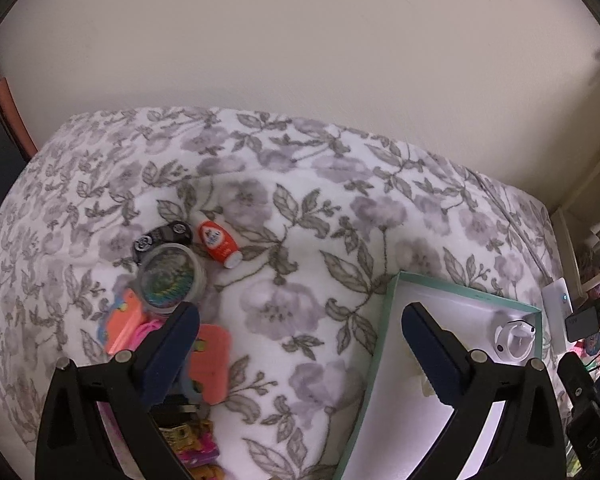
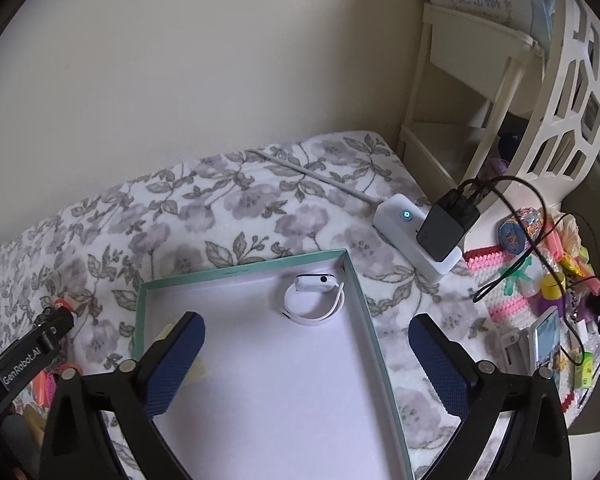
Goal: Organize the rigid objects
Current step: 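Open both grippers to drop the clip and smartwatch into the tray, then move both tools back toward the item pile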
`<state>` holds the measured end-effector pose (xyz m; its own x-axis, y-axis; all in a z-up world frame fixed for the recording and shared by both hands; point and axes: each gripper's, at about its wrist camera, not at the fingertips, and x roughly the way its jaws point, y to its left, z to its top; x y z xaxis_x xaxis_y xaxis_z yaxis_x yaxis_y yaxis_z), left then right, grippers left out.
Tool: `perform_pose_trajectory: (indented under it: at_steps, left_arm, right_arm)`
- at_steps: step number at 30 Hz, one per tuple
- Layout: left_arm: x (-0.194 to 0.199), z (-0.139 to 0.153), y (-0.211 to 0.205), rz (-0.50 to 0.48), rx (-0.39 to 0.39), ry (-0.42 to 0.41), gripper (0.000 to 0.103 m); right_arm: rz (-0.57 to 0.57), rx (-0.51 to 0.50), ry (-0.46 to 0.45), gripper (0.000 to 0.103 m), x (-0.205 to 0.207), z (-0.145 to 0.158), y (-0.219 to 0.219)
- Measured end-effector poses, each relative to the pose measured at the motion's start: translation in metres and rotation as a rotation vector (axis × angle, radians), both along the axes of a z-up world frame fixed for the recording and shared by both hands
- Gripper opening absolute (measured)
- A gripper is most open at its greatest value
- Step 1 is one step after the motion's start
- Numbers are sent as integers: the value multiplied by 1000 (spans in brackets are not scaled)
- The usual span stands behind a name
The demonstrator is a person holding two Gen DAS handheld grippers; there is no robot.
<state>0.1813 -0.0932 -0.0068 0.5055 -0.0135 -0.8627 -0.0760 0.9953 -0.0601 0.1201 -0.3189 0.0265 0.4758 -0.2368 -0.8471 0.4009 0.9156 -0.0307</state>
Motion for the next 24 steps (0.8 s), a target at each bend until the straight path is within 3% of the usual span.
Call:
perform_pose_trajectory:
  at_steps: [8, 16, 24]
  left_arm:
    - [-29, 38, 17, 9, -29, -85, 101]
    - [-68, 66, 41, 24, 29, -150, 101]
    - [-100, 69, 75, 61, 16, -171, 101]
  right_arm:
    - [42, 48, -127, 103, -21, 43, 19]
    - [111, 47, -214, 103, -48, 80, 51]
    - [176, 65, -242, 103, -73, 84, 78]
